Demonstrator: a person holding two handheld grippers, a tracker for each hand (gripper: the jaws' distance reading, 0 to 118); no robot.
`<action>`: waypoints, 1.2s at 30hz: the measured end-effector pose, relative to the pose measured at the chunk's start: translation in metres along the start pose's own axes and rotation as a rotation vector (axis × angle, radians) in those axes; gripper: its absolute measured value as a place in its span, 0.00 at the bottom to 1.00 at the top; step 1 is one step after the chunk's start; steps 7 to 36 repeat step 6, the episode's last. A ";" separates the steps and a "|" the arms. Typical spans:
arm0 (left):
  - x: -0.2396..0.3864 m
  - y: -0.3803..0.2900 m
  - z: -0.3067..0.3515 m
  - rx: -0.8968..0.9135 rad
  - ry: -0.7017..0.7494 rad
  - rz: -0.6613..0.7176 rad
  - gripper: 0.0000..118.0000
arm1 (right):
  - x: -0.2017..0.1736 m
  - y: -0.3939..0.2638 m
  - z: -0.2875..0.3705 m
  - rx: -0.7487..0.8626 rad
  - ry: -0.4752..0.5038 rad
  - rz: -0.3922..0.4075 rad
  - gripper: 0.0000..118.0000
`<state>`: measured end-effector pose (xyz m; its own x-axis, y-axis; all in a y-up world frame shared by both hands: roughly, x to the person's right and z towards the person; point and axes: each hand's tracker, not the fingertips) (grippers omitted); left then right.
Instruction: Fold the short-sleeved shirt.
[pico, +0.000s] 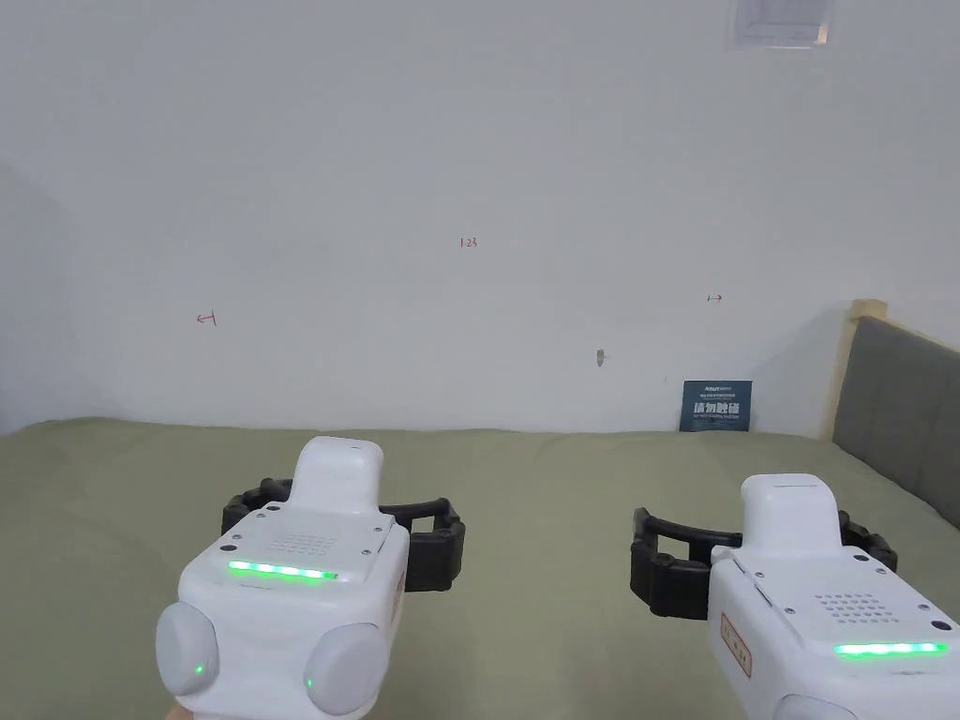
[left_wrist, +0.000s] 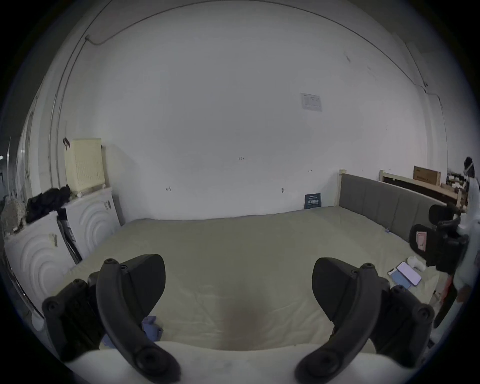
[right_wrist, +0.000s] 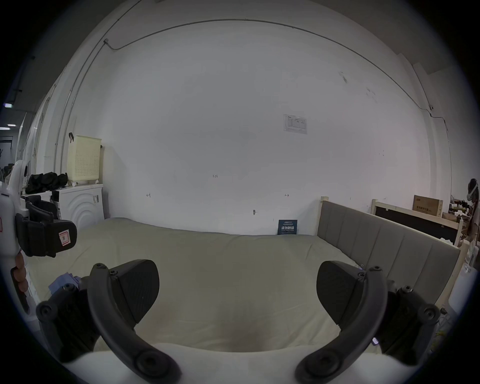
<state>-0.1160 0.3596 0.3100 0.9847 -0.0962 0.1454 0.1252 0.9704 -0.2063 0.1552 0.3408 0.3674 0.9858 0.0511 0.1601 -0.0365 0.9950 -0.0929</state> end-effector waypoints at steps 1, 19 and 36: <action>0.000 0.000 0.000 0.001 0.040 0.005 0.98 | 0.000 0.000 0.000 -0.001 -0.001 -0.002 1.00; -0.007 0.002 -0.001 -0.033 0.043 0.082 0.99 | 0.003 0.002 0.000 0.001 0.001 -0.004 1.00; -0.007 0.002 -0.001 -0.033 0.043 0.082 0.99 | 0.003 0.002 0.000 0.001 0.001 -0.004 1.00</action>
